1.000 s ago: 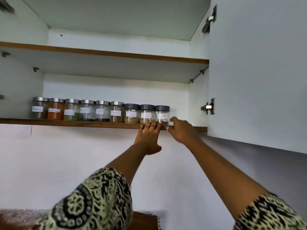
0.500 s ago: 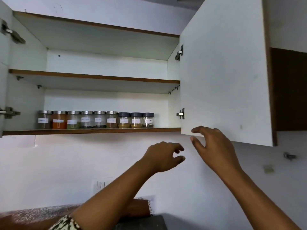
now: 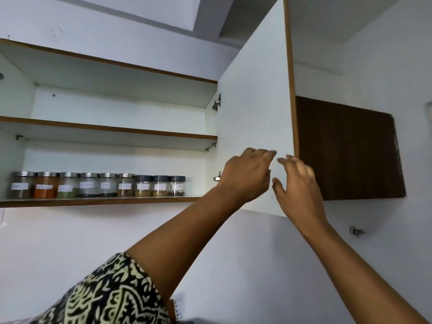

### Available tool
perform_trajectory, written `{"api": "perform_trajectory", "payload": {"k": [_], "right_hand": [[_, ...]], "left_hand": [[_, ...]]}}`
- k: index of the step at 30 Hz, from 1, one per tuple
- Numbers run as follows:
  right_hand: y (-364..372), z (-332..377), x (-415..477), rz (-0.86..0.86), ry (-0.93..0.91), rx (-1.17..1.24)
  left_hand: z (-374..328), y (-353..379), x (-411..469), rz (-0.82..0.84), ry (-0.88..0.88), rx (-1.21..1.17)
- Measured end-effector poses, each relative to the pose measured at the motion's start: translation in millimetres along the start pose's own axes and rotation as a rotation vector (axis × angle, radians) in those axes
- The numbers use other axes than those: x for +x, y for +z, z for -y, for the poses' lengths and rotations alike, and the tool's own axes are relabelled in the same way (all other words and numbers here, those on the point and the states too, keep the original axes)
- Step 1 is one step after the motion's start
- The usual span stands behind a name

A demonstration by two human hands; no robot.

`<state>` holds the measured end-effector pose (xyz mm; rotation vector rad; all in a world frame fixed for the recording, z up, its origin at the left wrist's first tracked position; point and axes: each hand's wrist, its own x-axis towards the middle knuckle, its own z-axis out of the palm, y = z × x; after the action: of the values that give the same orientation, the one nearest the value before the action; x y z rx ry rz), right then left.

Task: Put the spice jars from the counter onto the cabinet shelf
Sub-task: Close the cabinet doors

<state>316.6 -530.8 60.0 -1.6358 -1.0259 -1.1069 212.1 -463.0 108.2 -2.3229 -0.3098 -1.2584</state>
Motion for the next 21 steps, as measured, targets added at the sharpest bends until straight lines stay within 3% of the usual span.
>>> {"api": "perform_trajectory", "payload": {"k": [4,8,12,21], "right_hand": [[8.5,-22.4,6.2,0.074,0.128,0.026],[27.2,-43.2,8.8,0.206,0.256,0.126],[38.9,-45.4,5.9,0.168,0.273,0.199],[50.1,-5.9,-15.2,0.072,0.104,0.426]], "left_hand": [[-19.4,14.0,34.4,-0.034,0.129,0.101],[-31.5,38.2,63.2,0.077,0.168,0.151],[-30.4,61.2,70.2,0.154,0.187,0.246],[30.9,44.0,29.2,-0.094,0.267,0.333]]}}
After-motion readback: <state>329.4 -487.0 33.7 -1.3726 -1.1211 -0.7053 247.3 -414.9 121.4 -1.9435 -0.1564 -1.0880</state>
